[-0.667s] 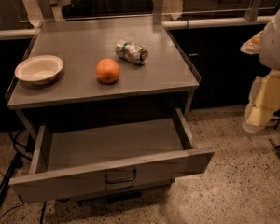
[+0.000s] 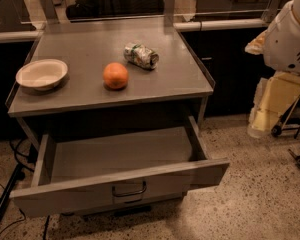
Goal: Place orange into top drawer
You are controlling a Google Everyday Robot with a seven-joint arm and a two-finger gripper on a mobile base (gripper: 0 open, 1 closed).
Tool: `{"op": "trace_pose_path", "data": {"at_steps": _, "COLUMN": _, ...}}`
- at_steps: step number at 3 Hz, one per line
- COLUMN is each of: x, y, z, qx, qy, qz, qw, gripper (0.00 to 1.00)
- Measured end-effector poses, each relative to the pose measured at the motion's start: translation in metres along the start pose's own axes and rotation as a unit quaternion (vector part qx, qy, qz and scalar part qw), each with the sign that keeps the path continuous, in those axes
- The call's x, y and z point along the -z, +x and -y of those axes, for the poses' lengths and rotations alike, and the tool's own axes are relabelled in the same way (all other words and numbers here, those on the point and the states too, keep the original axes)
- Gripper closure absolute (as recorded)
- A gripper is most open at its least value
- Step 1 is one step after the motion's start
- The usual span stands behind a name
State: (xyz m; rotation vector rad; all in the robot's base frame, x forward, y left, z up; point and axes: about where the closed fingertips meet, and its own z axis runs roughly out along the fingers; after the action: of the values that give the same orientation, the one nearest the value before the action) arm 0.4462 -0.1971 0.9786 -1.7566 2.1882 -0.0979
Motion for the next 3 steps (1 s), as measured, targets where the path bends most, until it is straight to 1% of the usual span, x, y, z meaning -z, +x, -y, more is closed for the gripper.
{"op": "trace_pose_path", "data": {"at_steps": 1, "x": -0.004, "y": -0.025, "z": 0.001, "qx": 0.016, "qy": -0.004, "qz": 0.022, "qw": 0.9996, "gripper": 0.00}}
{"op": "trace_pose_path", "data": {"at_steps": 2, "x": -0.004, "y": -0.026, "z": 0.001, "qx": 0.016, "qy": -0.004, "qz": 0.022, "qw": 0.9996, "gripper": 0.00}}
{"op": "trace_pose_path", "data": {"at_steps": 3, "x": -0.017, "y": -0.033, "z": 0.016, "qx": 0.017, "qy": -0.003, "qz": 0.038, "qw": 0.9991, "gripper": 0.00}}
